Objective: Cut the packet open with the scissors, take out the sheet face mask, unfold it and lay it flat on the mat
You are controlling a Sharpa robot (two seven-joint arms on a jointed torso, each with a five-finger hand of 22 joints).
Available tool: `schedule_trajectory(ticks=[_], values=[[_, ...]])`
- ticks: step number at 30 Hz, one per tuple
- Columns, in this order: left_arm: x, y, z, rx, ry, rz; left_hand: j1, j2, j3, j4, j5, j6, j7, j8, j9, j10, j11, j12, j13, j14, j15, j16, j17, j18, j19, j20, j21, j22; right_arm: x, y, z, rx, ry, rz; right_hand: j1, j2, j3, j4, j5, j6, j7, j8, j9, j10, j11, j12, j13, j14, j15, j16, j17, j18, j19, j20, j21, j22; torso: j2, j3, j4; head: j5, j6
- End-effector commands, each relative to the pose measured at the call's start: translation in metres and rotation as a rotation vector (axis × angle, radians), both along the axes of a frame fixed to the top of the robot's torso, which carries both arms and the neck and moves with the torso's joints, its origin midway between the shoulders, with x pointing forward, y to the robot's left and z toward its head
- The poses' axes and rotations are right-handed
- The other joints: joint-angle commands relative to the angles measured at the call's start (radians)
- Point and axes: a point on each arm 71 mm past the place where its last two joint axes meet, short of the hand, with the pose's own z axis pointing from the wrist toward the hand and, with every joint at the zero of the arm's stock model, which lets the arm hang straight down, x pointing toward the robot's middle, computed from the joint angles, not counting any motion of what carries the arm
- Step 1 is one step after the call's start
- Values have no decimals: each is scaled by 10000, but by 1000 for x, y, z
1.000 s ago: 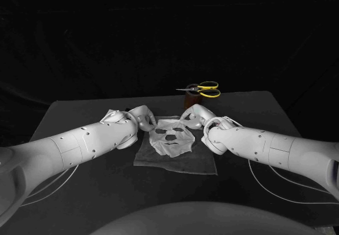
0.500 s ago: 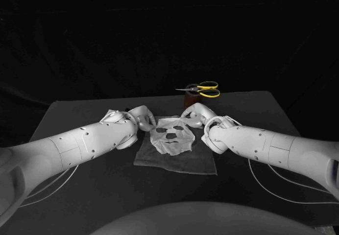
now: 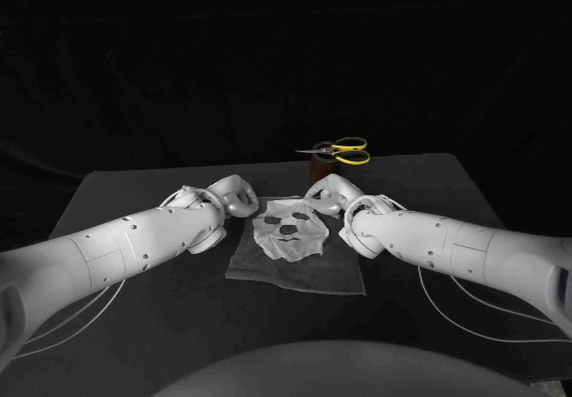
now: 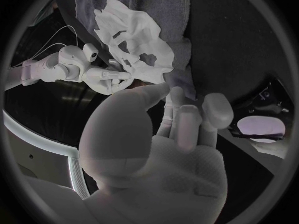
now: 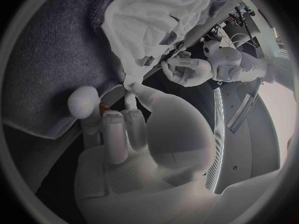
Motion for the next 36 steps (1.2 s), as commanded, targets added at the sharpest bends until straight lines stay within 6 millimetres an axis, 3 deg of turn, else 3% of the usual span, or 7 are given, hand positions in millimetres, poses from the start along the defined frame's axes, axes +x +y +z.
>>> schedule_trajectory(ticks=[1,10,14,21,25,28,36], values=[[-1,-4,16,-1305,-1618,-434,141,-94,21,-90,0,-408,163,-45,-30,-600,153,-700,-574,-745,123,-806,-1268,386,-993,133,-946,-1236,0,1,-1,0,258,114,-16,-140,-111,23,12,-280,114,-146,-53,679,143,-139,2030,929,120,-69,2250,156,-115,29,-136,-52,4,0,7,-31,0],[-12,-14,23,-1567,-2292,-1825,367,-263,-249,-485,-15,-762,132,186,-48,-1212,237,-1568,-1516,-1825,231,-1665,-2764,611,-1903,274,-1877,-2315,0,0,2,186,-176,156,6,-268,-238,5,12,-635,297,-330,-114,565,309,-393,1881,903,269,-103,2192,170,-186,157,-282,-102,10,-8,-8,8,0],[-17,-20,21,-1408,-2112,-2551,210,-322,-497,-447,-12,-828,108,180,-191,-1679,306,-2704,-2445,-2440,292,-2047,-3740,655,-2200,338,-2130,-2569,0,0,3,220,-315,154,121,-230,-203,-65,14,-586,285,-301,-101,586,306,-332,1913,921,278,-72,2244,160,-138,180,-199,-51,7,-5,-6,14,0],[-26,-25,16,-1264,-1706,-3474,333,-250,-763,-493,-14,-278,-188,-365,-766,-1124,228,-4722,-4299,-2773,188,-2052,-4746,665,-2226,280,-2129,-2522,0,0,3,130,-272,234,472,-96,-54,-323,14,-349,187,-156,-37,629,228,-226,1965,944,220,-32,2308,163,-51,180,-70,38,9,-1,-4,1,0],[-30,-28,14,-1239,-1561,-3801,434,-166,-713,-525,-9,45,-242,-606,-940,-845,177,-5323,-4802,-2724,67,-1979,-4925,658,-2198,177,-2092,-2469,0,0,2,72,-237,286,590,-64,-9,-441,14,-220,136,-82,-4,667,187,-133,2015,964,186,1,2364,150,7,160,27,101,12,-10,0,-1,0],[-31,-30,11,-1202,-1475,-3998,468,-114,-711,-535,-10,305,-273,-1073,-1185,-477,188,-6126,-5413,-2646,53,-1889,-5154,643,-2196,132,-2096,-2459,0,1,2,19,-240,341,651,-44,11,-515,14,-114,96,-38,13,682,155,-98,2033,974,156,18,2393,145,32,138,64,130,13,-11,2,7,0],[-32,-33,6,-900,-1223,-4256,562,50,-689,-592,-14,798,-266,-1617,-1388,-44,224,-7247,-5911,-2564,89,-1801,-5498,645,-2143,147,-2092,-2449,2,1,2,-74,-321,358,747,30,32,-634,15,159,-17,96,76,730,62,14,2095,1002,76,63,2472,115,131,77,239,239,6,-13,4,2,0]])
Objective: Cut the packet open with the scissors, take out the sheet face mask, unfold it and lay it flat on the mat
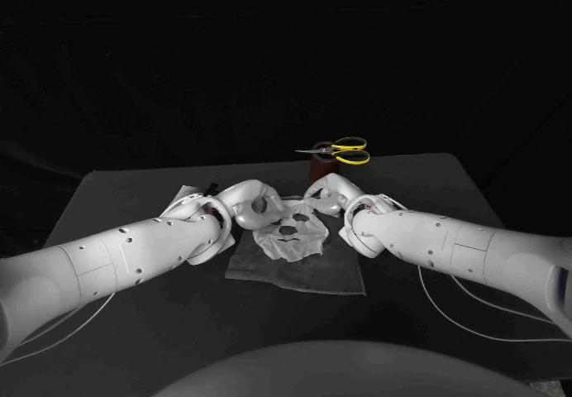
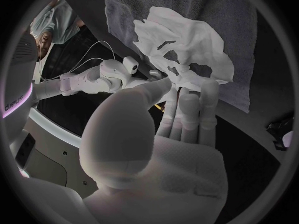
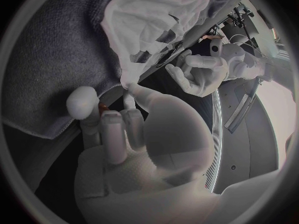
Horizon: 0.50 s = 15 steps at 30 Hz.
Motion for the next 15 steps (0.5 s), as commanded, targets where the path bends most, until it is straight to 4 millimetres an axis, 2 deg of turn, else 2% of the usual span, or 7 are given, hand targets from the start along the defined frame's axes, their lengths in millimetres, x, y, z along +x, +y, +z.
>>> schedule_trajectory(ticks=[1,7,15], values=[[-2,-4,-3,386,187,-610,37,61,-1,-86,-15,120,23,-153,-46,56,16,-356,-26,49,37,16,-150,70,10,-7,-23,-80,1,2,1,-109,-148,191,97,9,3,-92,19,108,-12,88,30,734,-89,87,2100,1026,-98,42,2480,127,65,-8,79,41,-3,3,3,-3,0],[0,-3,-8,875,524,-570,-16,76,-357,-82,-16,134,107,-570,-190,-220,67,-1194,-25,-125,48,-87,-618,229,-565,20,-681,-839,1,4,2,-83,-249,209,181,131,74,-194,20,322,-111,233,118,768,-176,161,2140,1044,-181,72,2532,100,152,-82,222,133,-3,7,-9,-15,0],[2,0,-14,1389,913,-392,94,247,-1239,58,-14,159,158,-1085,-370,-465,109,-2086,-5,-374,54,-202,-1225,230,-531,35,-1058,-1095,1,5,2,-72,-353,170,165,217,152,-205,21,420,-154,307,163,792,-220,220,2174,1058,-216,97,2577,78,214,-122,324,197,-1,5,0,-22,0]])
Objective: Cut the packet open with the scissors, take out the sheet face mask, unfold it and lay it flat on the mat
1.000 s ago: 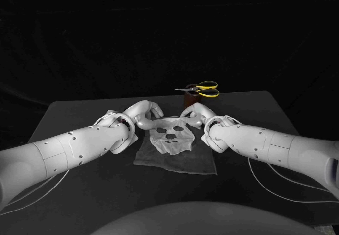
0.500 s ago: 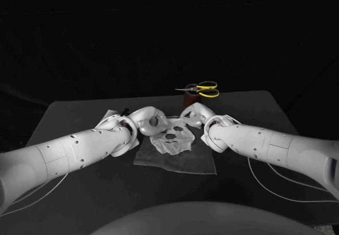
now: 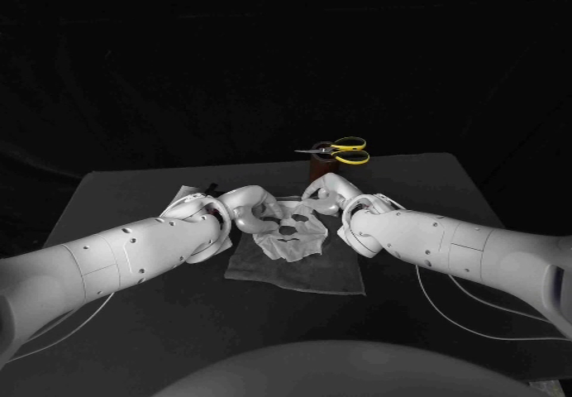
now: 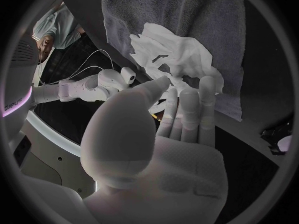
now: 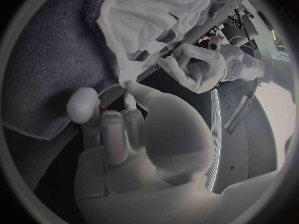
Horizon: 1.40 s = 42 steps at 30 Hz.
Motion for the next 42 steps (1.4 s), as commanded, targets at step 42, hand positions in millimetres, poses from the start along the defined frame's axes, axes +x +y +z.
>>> schedule_trajectory(ticks=[42], values=[[0,4,-13,1244,1309,109,538,371,-1148,384,-10,52,125,-769,-249,-224,115,-841,13,-31,85,8,-557,89,279,49,-347,-277,8,-9,-1,556,232,-1177,-27,155,169,-16,47,153,-57,116,174,809,-107,73,2174,1042,-89,34,2572,97,72,-14,5,25,-3,2,-1,-15,0]])
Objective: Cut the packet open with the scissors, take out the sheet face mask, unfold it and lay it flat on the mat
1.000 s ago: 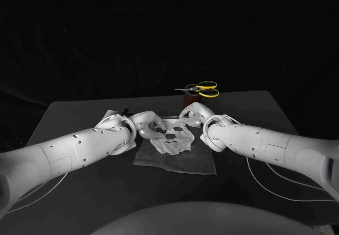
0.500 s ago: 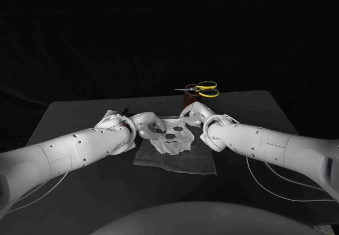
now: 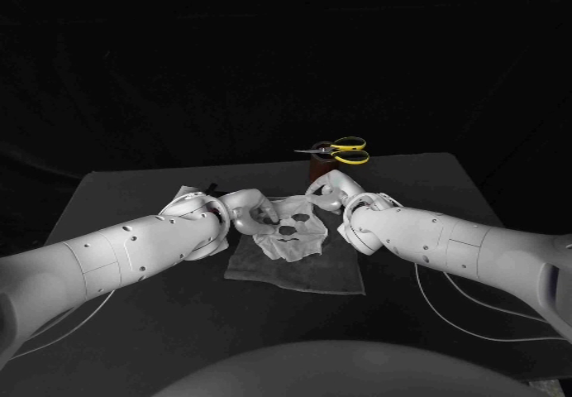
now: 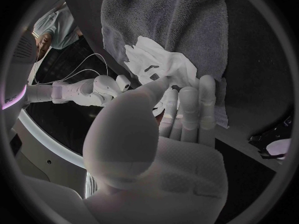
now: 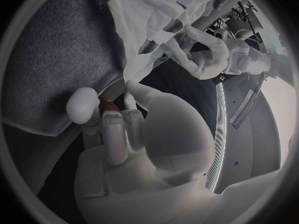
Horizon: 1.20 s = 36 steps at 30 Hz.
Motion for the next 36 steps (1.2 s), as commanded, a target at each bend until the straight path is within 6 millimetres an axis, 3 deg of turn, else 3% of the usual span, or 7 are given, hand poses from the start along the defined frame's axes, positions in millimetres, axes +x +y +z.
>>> schedule_trajectory(ticks=[1,22,36], values=[[-4,0,-7,356,492,-90,100,16,-41,8,-10,-21,56,-48,-16,-11,43,-34,17,1,48,9,-8,127,59,-23,-64,-17,1,-2,0,190,90,-349,6,76,83,10,46,81,9,34,174,780,-65,26,2173,1026,-76,15,2572,160,73,-15,7,-1,-4,-1,2,-6,0],[-4,0,-7,383,518,-81,145,19,-45,2,-11,-17,60,-72,-23,-21,48,-42,14,-5,55,1,-42,131,71,-13,-72,-25,8,-1,-4,-369,804,-1278,-2,86,136,-9,47,96,-4,46,181,774,-78,6,2160,1016,-85,-4,2536,176,41,-26,-74,-37,-4,-7,-1,-39,0],[-4,1,-7,396,507,-31,171,19,-54,3,-11,-3,68,-87,-27,-77,56,-51,8,10,75,9,-38,132,84,-2,-78,-32,10,2,0,-141,215,-1307,-53,52,144,-7,44,93,-1,49,186,768,-78,-18,2145,1011,-93,-14,2520,178,39,-34,-88,-41,0,-1,0,-40,0]])
